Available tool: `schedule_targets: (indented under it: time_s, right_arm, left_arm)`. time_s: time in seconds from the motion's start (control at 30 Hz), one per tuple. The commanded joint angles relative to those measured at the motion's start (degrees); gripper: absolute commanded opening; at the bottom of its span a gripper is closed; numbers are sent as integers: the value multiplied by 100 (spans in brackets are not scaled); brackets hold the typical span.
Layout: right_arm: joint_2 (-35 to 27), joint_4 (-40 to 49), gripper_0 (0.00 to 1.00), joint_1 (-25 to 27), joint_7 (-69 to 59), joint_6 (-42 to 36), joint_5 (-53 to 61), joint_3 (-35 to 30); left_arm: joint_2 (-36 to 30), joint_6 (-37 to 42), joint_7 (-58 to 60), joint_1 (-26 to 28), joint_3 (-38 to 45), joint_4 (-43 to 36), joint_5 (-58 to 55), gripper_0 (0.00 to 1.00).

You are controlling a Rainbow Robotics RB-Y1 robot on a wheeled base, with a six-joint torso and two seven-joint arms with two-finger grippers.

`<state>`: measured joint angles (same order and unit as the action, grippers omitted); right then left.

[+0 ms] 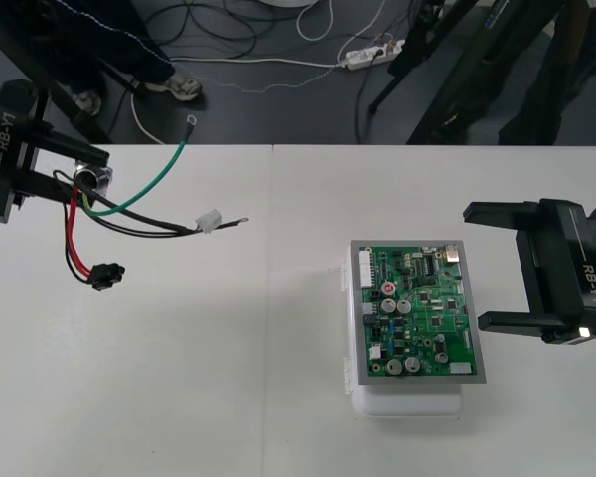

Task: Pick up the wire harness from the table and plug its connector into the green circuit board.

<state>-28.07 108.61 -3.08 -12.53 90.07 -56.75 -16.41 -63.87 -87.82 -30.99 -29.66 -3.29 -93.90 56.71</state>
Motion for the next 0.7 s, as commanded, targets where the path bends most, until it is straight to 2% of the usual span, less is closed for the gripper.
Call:
schedule_targets:
  time_s: [0.03,0.4,0.7]
  right_arm:
    - [-137,55,100,-96,-197,-7,58,94]
    - [-137,55,100,-96,-197,-7,58,94]
    - [-137,55,100,-96,-197,-7,58,94]
  left_arm:
    - [287,-218,1368,382,426,-594,15,0]
    - [894,-218,2827,821,901,-1658,191,0]
    - [1834,-218,4251,971,1577,-2466,648,0]
